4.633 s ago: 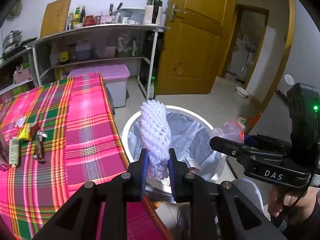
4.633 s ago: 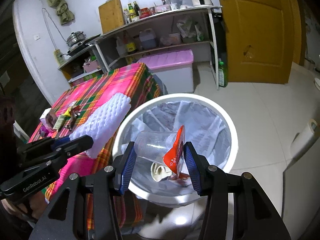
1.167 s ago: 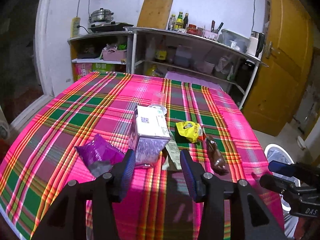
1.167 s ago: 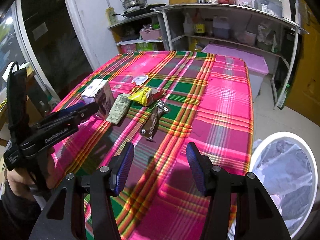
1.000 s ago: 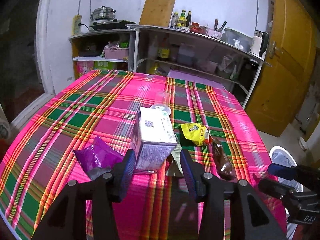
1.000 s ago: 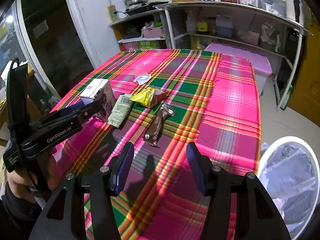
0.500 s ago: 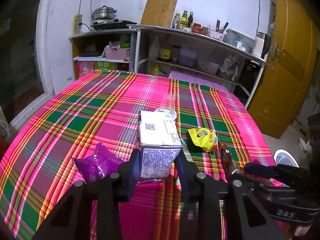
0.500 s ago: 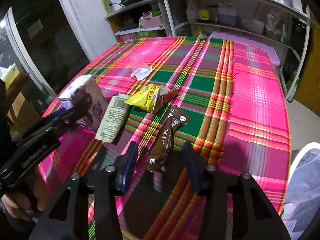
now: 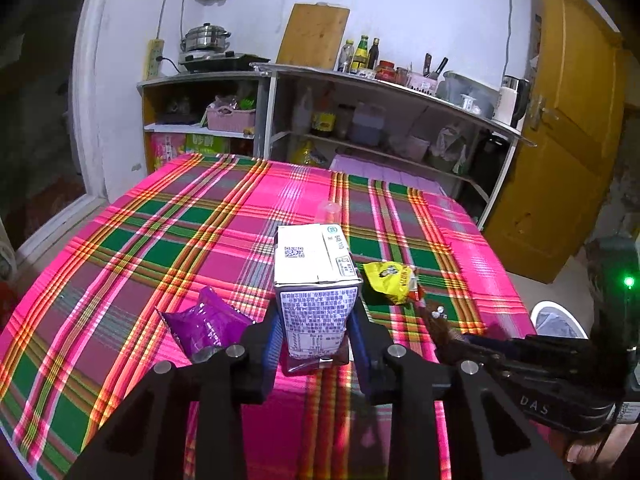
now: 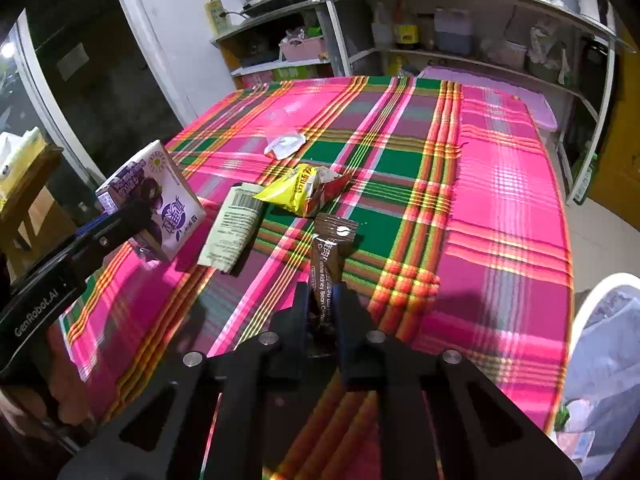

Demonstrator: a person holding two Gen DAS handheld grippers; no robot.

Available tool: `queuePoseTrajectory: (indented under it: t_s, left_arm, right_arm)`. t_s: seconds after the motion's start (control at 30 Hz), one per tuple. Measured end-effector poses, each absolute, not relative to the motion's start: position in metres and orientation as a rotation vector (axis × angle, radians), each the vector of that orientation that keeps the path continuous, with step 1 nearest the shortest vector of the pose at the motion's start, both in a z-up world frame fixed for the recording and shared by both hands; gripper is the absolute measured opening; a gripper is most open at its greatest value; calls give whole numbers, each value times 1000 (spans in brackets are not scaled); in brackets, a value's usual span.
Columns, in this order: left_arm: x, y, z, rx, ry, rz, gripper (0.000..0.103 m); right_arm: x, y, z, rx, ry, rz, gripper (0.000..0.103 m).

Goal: Collect trash
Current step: 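Grasp the white-purple milk carton with the left tool while the right tool grasps the brown chocolate wrapper, then carry the milk carton and chocolate wrapper over the bin and release both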

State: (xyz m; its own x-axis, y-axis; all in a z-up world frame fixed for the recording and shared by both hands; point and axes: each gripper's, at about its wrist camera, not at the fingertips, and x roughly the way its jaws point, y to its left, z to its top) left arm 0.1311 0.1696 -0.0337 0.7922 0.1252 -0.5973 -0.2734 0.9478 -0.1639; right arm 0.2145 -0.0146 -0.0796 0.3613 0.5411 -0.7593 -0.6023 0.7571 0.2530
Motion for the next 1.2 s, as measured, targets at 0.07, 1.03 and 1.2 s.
queuePoseTrajectory:
  t_s: [0.07,1.03,1.2]
  left_arm:
    - [125,166,-29,-246,611,212,32]
    - [73,49,15,-178,569,10,32]
    - [70,29,19,-163,570,-28,32]
  right_arm:
    - [210,-20,-75,-75,932,735,12]
    - [139,-136,-12,32,767,646,12]
    - [131,-157,-5,45,747,617,12]
